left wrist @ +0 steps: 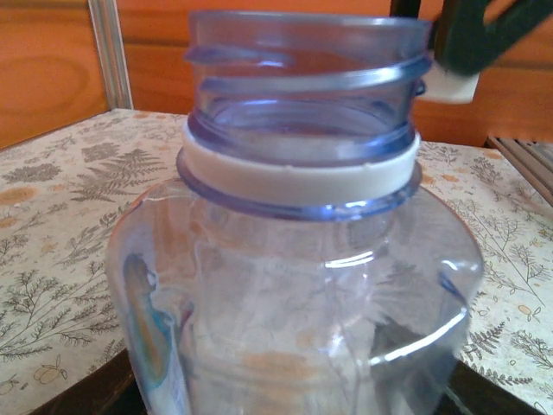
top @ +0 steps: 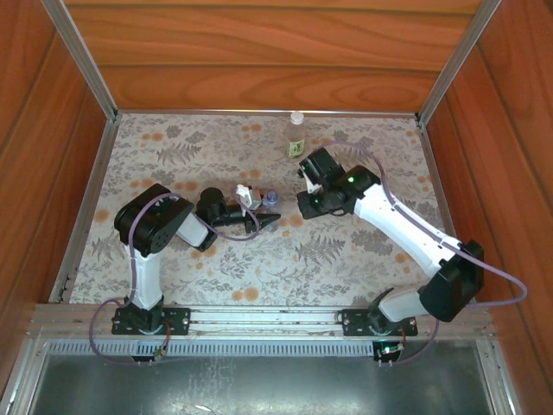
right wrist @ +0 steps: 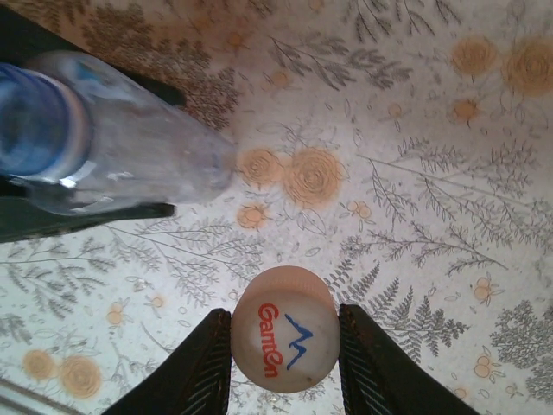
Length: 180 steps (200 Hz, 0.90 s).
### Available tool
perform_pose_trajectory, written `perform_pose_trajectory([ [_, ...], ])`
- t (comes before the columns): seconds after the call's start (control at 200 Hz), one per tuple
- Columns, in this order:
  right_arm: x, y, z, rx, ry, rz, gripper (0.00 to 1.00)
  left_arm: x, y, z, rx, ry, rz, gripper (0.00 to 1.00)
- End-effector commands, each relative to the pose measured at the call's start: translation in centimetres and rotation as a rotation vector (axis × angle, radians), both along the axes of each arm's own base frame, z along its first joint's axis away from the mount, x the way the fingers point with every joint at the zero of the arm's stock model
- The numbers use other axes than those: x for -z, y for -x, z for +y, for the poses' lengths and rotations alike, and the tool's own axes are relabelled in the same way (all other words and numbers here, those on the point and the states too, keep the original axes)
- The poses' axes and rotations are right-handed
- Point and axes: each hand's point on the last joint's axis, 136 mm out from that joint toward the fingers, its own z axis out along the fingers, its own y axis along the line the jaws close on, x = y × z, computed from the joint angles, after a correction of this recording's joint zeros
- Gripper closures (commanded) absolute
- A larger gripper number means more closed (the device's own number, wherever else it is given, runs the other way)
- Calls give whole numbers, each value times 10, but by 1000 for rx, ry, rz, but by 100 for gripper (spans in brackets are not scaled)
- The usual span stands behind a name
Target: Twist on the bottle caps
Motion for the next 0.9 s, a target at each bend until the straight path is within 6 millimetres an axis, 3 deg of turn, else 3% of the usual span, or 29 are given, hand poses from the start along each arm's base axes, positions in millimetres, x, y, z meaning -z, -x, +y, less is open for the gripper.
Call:
perform_pose_trajectory([
  [0.0,-11,11,4,-103,48,68,66,-2,0,-4,26,14,0,44],
  [0.265,-46,-8,48,-231,-6,46,66,-1,0,-6,39,14,-1,44],
  [0.285,-39,-11,53,-239,8,66,66,0,1,-6,40,13,0,44],
  [0.45,-40,-17,71,-301,28,63,65,-1,-1,-6,33,13,-1,44],
  [0.895,-21,-20,92,-359,70,88,65,0,-2,-7,26,12,1,45],
])
